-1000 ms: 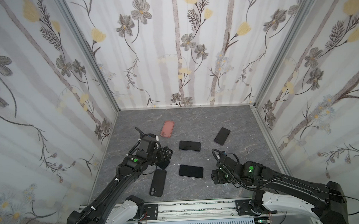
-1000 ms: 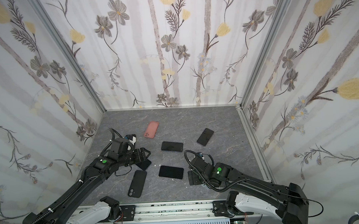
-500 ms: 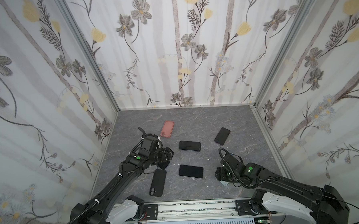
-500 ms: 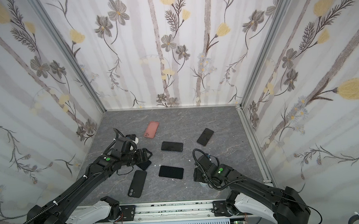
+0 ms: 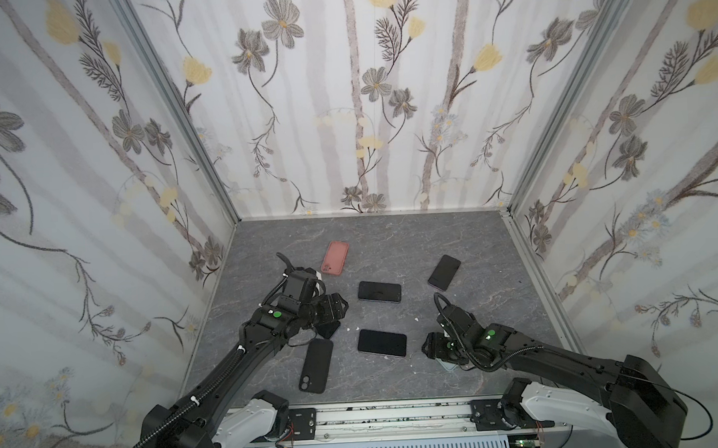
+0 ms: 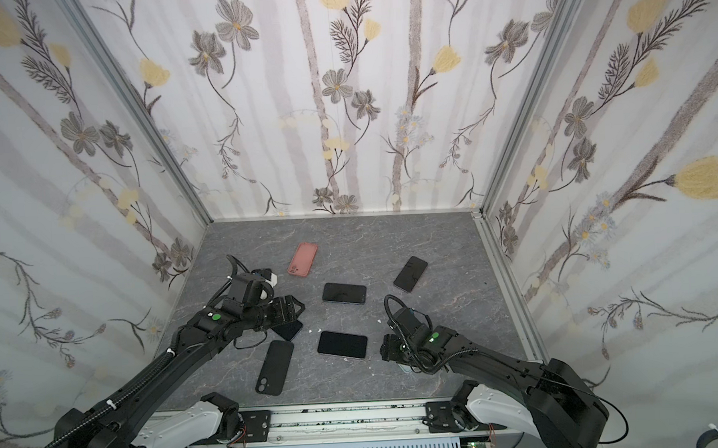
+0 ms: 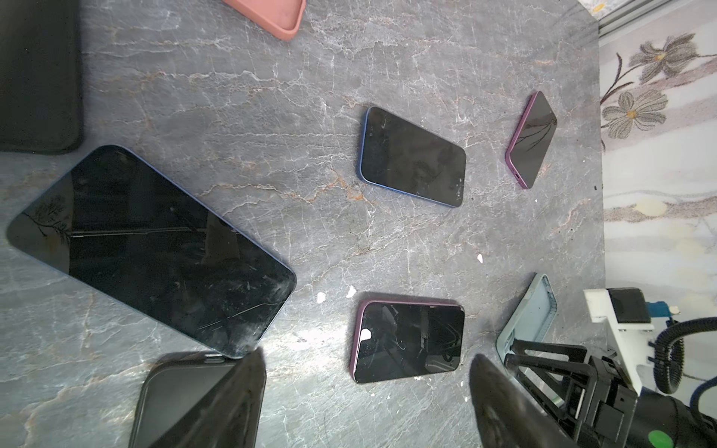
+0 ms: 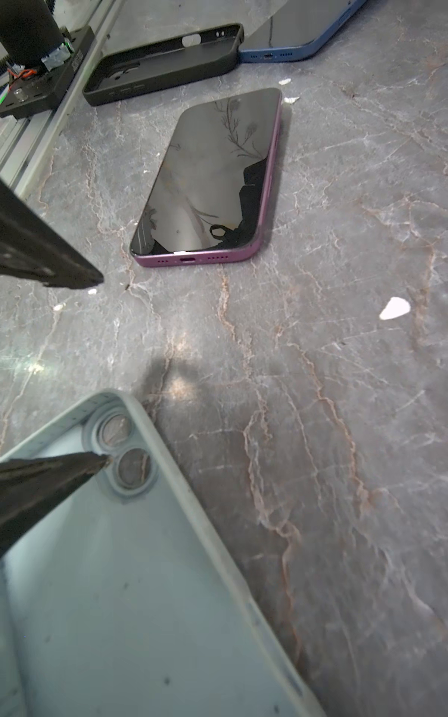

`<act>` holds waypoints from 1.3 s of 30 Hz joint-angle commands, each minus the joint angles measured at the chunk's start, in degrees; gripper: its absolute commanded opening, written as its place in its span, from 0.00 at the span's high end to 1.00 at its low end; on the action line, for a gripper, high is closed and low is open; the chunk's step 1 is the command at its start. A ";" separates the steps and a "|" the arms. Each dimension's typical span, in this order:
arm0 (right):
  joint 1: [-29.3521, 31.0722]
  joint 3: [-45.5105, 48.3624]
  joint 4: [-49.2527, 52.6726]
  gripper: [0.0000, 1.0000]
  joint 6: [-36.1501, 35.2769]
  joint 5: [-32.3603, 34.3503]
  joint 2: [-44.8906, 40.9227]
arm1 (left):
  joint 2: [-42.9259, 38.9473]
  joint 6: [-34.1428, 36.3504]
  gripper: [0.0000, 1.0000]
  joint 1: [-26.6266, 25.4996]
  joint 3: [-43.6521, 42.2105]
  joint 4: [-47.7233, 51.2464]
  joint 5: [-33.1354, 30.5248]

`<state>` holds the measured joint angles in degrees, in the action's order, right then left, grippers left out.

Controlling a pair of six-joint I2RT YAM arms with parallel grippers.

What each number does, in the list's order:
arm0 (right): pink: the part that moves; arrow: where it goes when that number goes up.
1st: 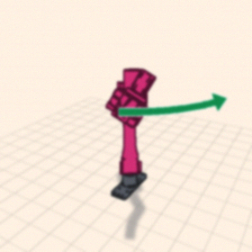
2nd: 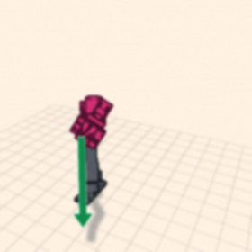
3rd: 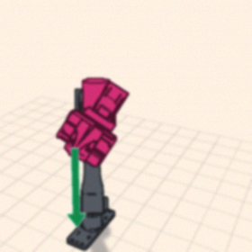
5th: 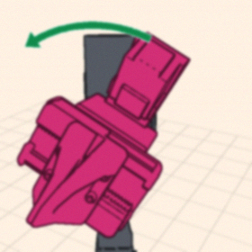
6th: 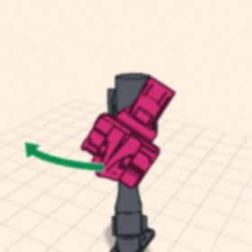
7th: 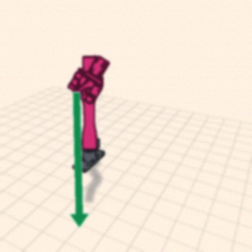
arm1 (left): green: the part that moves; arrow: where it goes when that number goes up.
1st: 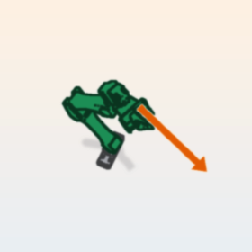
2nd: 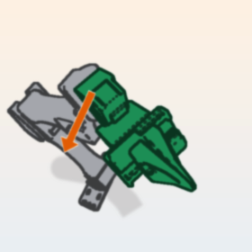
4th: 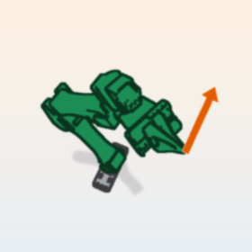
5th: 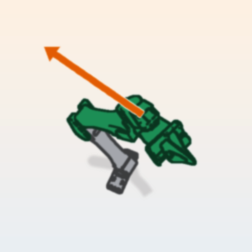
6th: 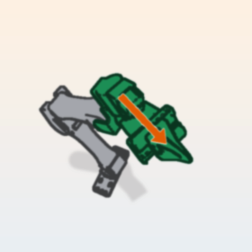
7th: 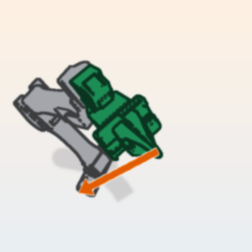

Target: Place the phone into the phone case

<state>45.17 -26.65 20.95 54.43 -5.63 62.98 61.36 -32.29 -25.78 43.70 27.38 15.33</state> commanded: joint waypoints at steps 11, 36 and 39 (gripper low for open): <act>-3.08 0.18 -11.18 0.36 1.94 -4.59 4.92 | 1.83 2.49 0.17 0.08 2.45 1.60 -1.08; -7.02 -18.41 -19.82 0.34 -6.42 -10.08 30.50 | -1.40 2.99 0.17 0.05 3.26 4.29 -5.28; -7.02 -19.74 -17.23 0.34 -8.07 -9.90 29.81 | -2.14 2.65 0.17 0.07 3.40 4.94 -5.98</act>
<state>38.17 -45.01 1.93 48.71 -15.11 93.08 59.94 -29.52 -25.78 46.39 31.31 10.70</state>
